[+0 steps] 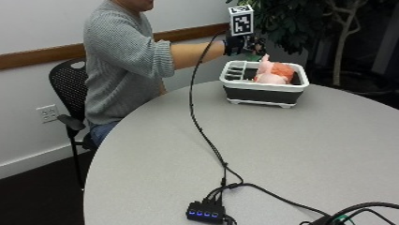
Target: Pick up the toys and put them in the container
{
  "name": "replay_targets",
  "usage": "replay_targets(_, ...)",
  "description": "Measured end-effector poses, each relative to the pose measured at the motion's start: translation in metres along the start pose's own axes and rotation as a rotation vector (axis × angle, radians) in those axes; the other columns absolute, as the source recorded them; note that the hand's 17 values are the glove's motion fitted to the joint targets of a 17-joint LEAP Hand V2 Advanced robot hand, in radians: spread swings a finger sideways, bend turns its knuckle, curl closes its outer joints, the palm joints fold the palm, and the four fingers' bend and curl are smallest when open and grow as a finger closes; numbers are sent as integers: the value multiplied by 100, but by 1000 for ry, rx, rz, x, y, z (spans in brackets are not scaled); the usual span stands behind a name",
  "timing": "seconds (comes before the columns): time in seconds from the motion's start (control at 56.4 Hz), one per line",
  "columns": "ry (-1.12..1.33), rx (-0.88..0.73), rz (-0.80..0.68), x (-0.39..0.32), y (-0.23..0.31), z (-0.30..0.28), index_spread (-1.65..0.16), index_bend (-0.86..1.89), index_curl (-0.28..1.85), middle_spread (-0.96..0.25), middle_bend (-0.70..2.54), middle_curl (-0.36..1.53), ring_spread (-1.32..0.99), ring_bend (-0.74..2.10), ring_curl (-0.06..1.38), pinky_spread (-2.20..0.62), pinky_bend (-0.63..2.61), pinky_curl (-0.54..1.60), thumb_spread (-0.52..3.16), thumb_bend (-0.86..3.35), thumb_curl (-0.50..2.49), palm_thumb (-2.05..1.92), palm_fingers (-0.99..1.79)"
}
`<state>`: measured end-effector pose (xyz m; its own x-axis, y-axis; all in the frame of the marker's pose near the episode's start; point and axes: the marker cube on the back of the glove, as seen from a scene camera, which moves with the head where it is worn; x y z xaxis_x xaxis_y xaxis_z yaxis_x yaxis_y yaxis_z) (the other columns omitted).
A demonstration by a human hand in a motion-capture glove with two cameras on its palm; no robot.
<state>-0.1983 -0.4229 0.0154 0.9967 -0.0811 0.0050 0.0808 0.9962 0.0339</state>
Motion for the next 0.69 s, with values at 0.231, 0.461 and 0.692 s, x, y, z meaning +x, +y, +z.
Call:
replay_targets(0.231, -115, -132, -103, 22, 30, 35, -33, 9, 41, -19, 26, 49, -28, 55, 41, 3, 99, 40, 132, -5, 51, 25, -23)
replay_targets(0.461, -168, -147, -49, 52, 70, 55, -32, 11, 34, -18, 19, 45, -21, 48, 38, 4, 92, 37, 136, -1, 43, 20, -12)
replay_targets(0.692, -182, -73, -37, 82, 114, 33, -32, 12, 30, -18, 19, 44, -17, 43, 36, 5, 90, 36, 140, -1, 38, 18, -10)
